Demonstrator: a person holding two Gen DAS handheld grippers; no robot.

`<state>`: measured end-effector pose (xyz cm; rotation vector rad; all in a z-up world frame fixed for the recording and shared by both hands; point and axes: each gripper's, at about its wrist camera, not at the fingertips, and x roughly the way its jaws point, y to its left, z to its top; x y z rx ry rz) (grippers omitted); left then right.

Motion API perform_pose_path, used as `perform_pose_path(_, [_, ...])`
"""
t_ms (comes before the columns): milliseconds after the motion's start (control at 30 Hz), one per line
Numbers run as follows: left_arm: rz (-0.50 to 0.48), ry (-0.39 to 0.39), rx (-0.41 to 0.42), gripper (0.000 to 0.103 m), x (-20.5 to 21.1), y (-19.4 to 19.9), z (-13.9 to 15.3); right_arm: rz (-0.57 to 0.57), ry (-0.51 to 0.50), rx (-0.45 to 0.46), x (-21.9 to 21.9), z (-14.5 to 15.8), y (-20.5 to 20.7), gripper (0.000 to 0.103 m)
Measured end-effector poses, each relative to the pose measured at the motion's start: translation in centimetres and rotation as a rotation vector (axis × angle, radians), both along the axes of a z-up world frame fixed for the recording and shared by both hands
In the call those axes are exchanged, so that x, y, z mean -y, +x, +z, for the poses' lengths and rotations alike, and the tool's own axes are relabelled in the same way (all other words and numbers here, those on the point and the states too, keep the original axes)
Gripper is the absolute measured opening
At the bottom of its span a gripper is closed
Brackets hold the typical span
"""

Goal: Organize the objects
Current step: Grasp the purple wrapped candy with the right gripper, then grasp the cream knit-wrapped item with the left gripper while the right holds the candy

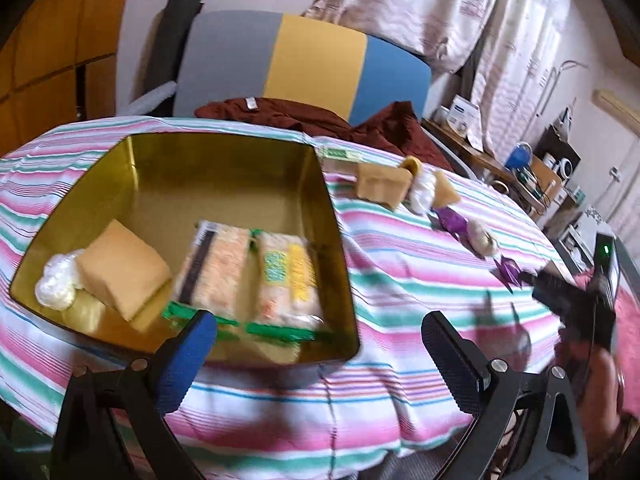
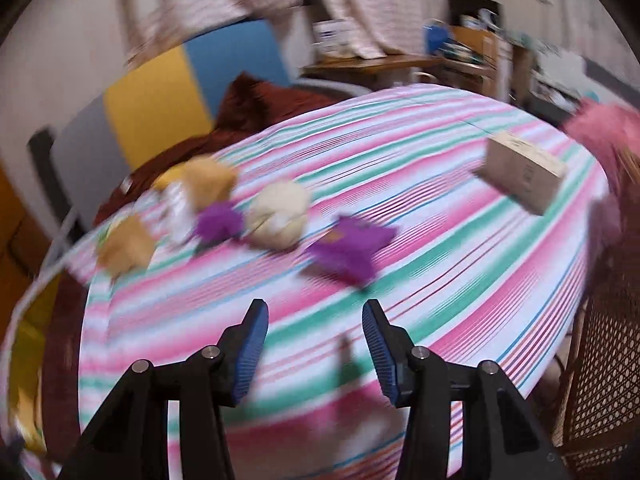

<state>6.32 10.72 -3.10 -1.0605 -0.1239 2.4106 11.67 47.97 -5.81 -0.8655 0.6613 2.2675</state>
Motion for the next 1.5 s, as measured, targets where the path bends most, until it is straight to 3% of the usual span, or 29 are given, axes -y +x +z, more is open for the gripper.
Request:
perform_pose_path(133, [-0.023,-0.019,0.007,0.103,-0.8,0.7,-0.2,-0.079,-0.050,-0.013,-3.7,0.0,-0.5,0.050])
perform_pose_path(467, [-0.061,-0.068,0.003,0.103,-2.6,1.8,-0.2,-0.075,-0.135,0.038,-7.0,-2.1,-4.0,0.049])
perform_pose_path(700, [-0.094,-0.097,-0.007,0.103,-4.2,2.1,0.0,-0.002,-0.031,0.043,-7.3,-2.7,-4.2,0.041])
perform_pose_path(867, [-0.127,-0.105,0.011,0.103,-6.0,1.8,-0.1,0.028,0.096,0.064,-8.1,-2.3,-4.2,0.036])
perform_pose_path(1033, [-0.169,-0.127,0.006,0.103,-8.9,1.5,0.3,-0.018,0.078,0.050,-10.0,-2.7,-3.4,0.036])
perform_pose_path(1300, [-0.254,-0.145,0.008,0.103,-15.7,-0.5,1.0,-0.018,0.107,0.062,-9.4,-3.5,-3.8,0.036])
perform_pose_path(1500, [-0.319,-0.205,-0.059,0.103,-23.0,-2.8,1.2,-0.033,0.096,0.017,-9.8,-3.8,-3.2,0.036])
